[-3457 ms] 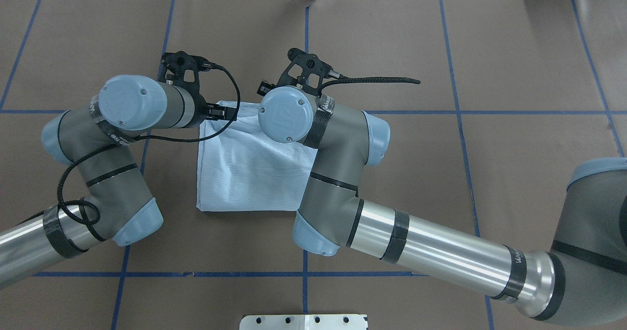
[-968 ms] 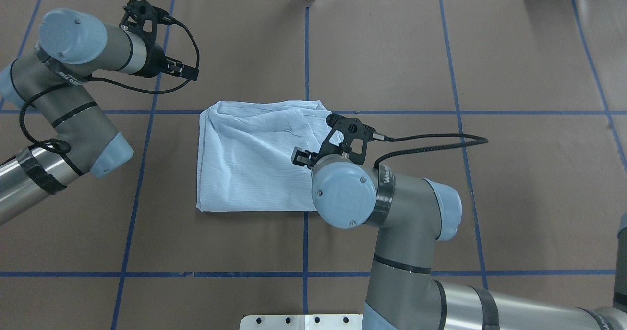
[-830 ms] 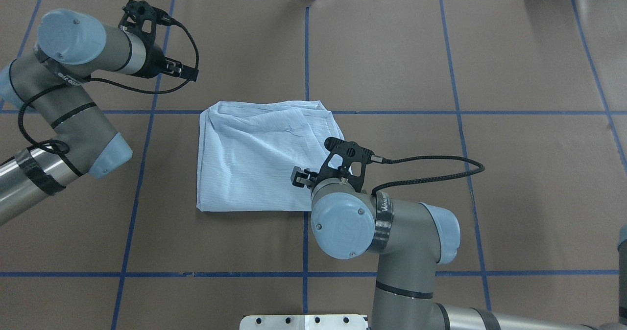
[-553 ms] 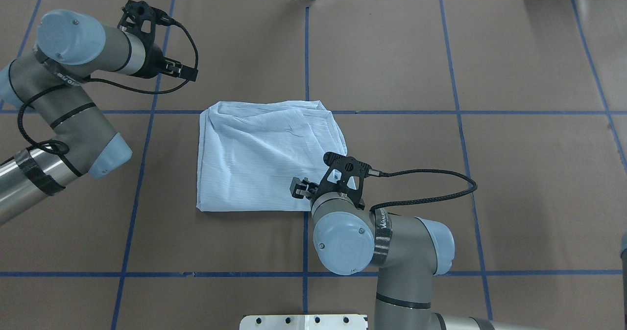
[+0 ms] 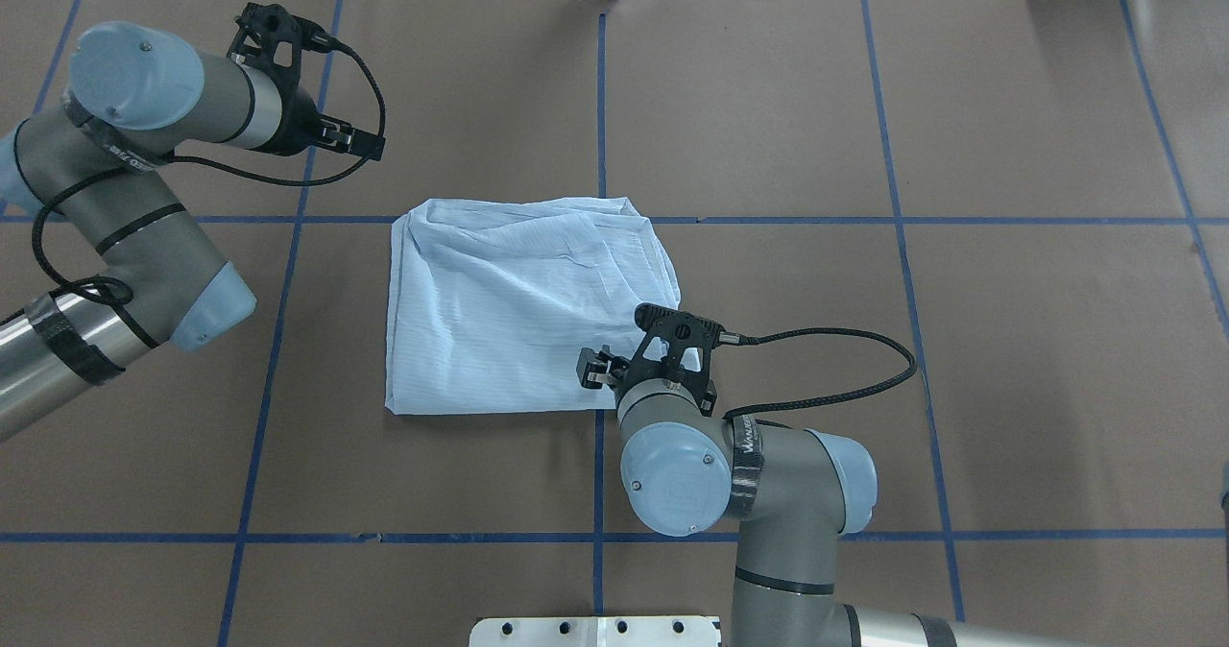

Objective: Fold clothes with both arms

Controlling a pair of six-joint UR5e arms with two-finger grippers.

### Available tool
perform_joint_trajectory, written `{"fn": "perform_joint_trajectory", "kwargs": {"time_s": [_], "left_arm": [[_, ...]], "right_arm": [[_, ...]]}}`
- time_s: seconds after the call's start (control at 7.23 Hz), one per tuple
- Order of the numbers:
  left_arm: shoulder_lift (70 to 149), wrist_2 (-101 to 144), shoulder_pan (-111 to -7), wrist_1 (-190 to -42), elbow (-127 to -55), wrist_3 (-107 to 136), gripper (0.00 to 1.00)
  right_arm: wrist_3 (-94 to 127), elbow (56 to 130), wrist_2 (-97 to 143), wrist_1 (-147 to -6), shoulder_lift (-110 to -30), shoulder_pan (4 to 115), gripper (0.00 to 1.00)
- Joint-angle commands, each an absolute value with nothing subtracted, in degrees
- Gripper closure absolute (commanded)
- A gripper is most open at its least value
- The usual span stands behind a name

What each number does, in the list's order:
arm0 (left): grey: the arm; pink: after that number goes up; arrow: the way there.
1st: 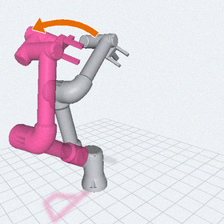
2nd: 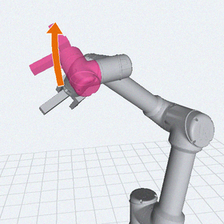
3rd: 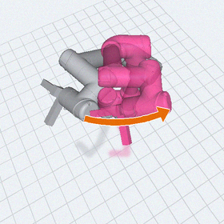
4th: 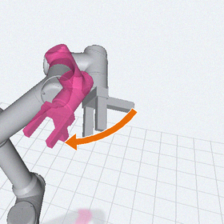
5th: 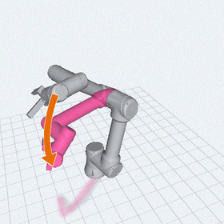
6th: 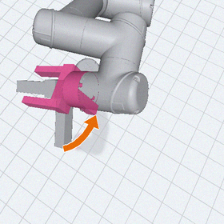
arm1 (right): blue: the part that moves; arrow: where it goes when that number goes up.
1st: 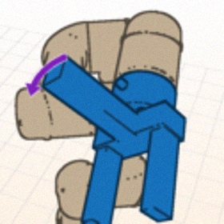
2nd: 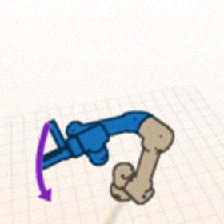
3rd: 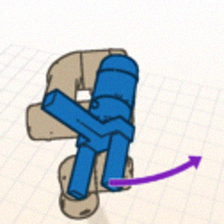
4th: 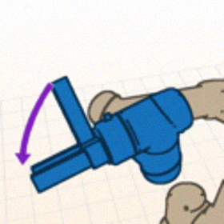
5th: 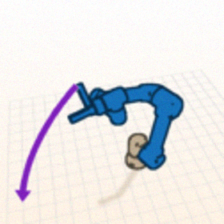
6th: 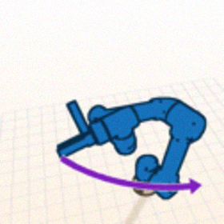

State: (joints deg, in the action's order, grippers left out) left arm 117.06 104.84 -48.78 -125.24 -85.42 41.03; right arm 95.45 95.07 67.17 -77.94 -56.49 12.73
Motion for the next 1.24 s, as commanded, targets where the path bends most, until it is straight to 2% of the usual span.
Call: {"fn": "perform_joint_trajectory", "kwargs": {"time_s": [0.0,0.69,1.11], "left_arm": [[117.0,104.8,-48.8,-125.2,-85.4,41.1,0.01],[117.0,104.8,-48.8,-125.2,-85.4,41.0,0.01],[117.0,104.8,-48.8,-125.2,-85.4,41.2,0.01]], "right_arm": [[95.4,94.8,67.1,-77.9,-56.5,12.7,0.0],[95.4,95.2,67.7,-77.8,-56.0,12.9,0.0],[92.8,101.0,74.1,-79.3,-55.7,17.4,0.0]]}}
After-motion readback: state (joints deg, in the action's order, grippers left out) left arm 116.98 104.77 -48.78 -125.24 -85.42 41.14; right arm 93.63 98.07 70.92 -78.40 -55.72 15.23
